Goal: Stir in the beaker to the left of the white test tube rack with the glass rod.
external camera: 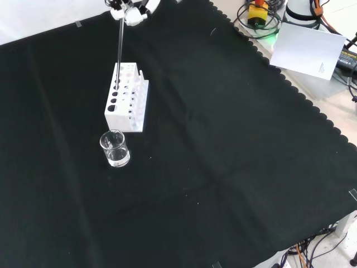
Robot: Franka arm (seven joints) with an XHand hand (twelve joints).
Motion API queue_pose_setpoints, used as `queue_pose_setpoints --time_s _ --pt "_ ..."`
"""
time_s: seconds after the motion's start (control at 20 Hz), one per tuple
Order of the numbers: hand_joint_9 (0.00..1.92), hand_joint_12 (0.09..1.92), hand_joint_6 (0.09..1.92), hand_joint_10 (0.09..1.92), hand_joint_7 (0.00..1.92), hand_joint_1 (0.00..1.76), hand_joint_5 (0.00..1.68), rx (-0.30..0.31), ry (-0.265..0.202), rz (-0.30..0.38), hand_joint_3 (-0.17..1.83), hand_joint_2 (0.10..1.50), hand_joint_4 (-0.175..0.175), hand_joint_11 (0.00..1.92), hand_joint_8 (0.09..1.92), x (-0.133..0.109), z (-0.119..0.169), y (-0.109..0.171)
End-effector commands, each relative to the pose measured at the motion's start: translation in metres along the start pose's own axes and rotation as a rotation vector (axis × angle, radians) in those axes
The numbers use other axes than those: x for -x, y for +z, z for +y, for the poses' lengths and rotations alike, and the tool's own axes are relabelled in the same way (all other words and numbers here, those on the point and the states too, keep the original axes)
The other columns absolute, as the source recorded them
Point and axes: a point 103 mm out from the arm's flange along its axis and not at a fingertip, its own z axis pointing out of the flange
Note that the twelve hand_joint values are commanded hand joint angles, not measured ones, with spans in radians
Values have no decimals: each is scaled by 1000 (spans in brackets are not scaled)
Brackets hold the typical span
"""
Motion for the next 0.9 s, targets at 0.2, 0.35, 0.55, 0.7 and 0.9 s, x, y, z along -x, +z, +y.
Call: queue_pose_setpoints --time_s 0.2,0.35,0.55,0.7,0.9 --pt "1659 955 702 703 1195 1304 1087 -13 -114 55 638 734 -175 1228 1083 -38 25 12" --pt "1659 955 700 703 1195 1304 1088 -31 -149 57 634 736 -175 1228 1082 -50 35 23" --pt "1660 955 697 702 1195 1303 1089 -40 -188 67 632 737 -175 1228 1081 -59 42 35" --pt "1660 955 695 702 1195 1304 1089 -49 -205 76 630 738 -175 1228 1080 -62 46 43" --pt "1660 954 692 702 1195 1304 1090 -57 -218 81 628 739 -175 1228 1080 -61 52 51"
